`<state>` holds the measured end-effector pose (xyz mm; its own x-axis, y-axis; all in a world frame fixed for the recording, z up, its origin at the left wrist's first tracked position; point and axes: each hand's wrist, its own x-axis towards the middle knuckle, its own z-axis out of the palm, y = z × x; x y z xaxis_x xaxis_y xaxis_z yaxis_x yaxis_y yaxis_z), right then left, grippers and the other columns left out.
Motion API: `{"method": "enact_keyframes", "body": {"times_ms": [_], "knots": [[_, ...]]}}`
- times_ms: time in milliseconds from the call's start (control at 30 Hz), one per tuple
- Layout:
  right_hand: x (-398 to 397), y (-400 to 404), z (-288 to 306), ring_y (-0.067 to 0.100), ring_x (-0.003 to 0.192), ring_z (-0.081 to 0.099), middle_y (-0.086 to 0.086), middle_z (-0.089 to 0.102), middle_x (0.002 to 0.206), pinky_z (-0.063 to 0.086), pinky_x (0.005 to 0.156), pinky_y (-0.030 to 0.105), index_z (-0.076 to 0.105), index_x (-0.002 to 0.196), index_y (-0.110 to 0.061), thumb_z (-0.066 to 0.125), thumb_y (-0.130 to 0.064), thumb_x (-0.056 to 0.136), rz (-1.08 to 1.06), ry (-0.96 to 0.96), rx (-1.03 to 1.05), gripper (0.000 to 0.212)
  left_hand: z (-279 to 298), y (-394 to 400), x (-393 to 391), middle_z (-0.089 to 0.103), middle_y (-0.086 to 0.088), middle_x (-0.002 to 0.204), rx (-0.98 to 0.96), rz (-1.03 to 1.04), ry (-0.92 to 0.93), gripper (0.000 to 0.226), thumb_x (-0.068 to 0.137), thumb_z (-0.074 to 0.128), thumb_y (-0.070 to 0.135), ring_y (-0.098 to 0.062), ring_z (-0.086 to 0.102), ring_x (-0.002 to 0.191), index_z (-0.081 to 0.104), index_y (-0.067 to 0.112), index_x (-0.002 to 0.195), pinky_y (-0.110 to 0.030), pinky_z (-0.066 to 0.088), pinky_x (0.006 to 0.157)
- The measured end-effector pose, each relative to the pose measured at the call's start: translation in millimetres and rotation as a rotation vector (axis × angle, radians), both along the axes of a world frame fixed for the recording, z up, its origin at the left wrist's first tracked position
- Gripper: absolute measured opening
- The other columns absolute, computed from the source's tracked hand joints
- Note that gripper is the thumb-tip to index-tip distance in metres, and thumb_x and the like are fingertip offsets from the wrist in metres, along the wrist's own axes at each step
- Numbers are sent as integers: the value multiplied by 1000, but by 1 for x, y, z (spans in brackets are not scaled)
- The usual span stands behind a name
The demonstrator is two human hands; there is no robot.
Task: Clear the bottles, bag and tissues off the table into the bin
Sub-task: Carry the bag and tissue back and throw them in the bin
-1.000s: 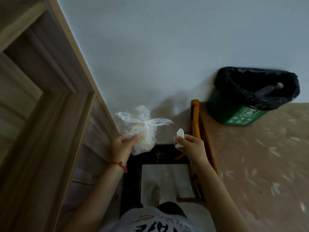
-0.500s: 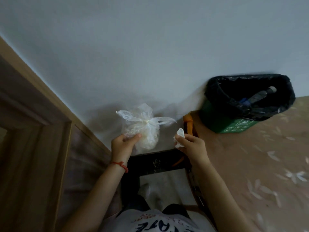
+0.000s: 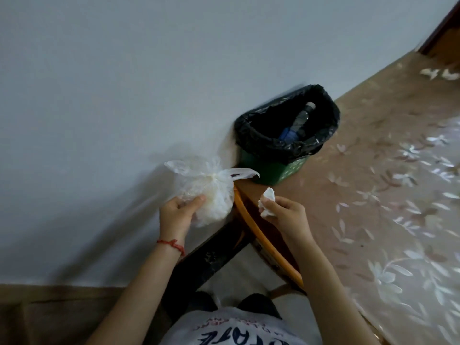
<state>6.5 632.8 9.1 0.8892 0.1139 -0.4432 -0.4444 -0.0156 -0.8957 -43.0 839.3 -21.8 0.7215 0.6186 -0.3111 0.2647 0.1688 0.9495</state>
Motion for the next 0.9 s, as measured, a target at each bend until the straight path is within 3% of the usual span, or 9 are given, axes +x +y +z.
{"method": "enact_keyframes", "body": {"times_ms": [100, 200, 300, 367, 467, 567, 767, 900], "knots": [[-1, -11, 3, 12, 70, 64, 5, 69, 78, 51, 58, 16, 71, 79, -10, 67, -17, 82, -90, -8, -15, 9, 0, -7, 17, 61, -5, 58, 10, -101, 4, 27, 66, 80, 20, -20, 58, 59, 59, 3, 69, -32, 50, 62], [0, -19, 5, 16, 76, 65, 8, 70, 83, 56, 73, 27, 71, 79, -11, 67, -17, 82, -162, -11, -10, 8, 4, -17, 31, 55, 7, 37, 40, -166, -9, 30, 72, 75, 14, -4, 52, 41, 52, 5, 56, -16, 44, 44], [3, -27, 7, 18, 78, 64, 7, 69, 83, 54, 81, 34, 70, 78, -12, 67, -16, 81, -217, 7, 15, 6, 9, -29, 43, 54, 9, 34, 35, -196, -20, 32, 73, 74, 10, 0, 51, 36, 50, 10, 52, -16, 44, 40], [8, -31, 6, 17, 78, 64, 6, 69, 82, 54, 79, 33, 70, 77, -12, 67, -16, 81, -232, -1, 28, 6, 13, -35, 51, 55, 8, 35, 24, -199, -28, 32, 73, 74, 9, -3, 53, 39, 50, 13, 52, -20, 47, 44], [19, -38, 6, 14, 74, 64, 6, 69, 80, 55, 70, 25, 71, 79, -7, 68, -15, 81, -234, -22, 46, 8, 15, -41, 62, 59, 6, 44, -21, -181, -48, 29, 70, 76, 10, -19, 57, 54, 53, 16, 53, -31, 49, 58], [33, -44, 10, 10, 70, 63, 5, 68, 78, 53, 63, 18, 71, 82, -2, 67, -14, 81, -240, -45, 67, 12, 20, -44, 73, 63, 7, 46, -60, -167, -64, 27, 66, 78, 10, -19, 61, 57, 56, 16, 53, -33, 51, 61], [63, -51, 24, 11, 69, 62, 6, 67, 75, 53, 68, 23, 71, 80, -3, 67, -14, 82, -206, -91, 96, 11, 40, -49, 97, 68, 3, 55, -81, -138, -115, 15, 69, 76, 7, -24, 62, 67, 62, 9, 62, -39, 52, 71], [78, -53, 32, 10, 64, 62, 6, 66, 71, 53, 71, 26, 71, 75, -7, 66, -14, 82, -192, -114, 102, 11, 62, -53, 117, 66, -8, 76, -93, -158, -155, 14, 71, 74, 7, -28, 65, 79, 61, 8, 66, -43, 53, 76]]}}
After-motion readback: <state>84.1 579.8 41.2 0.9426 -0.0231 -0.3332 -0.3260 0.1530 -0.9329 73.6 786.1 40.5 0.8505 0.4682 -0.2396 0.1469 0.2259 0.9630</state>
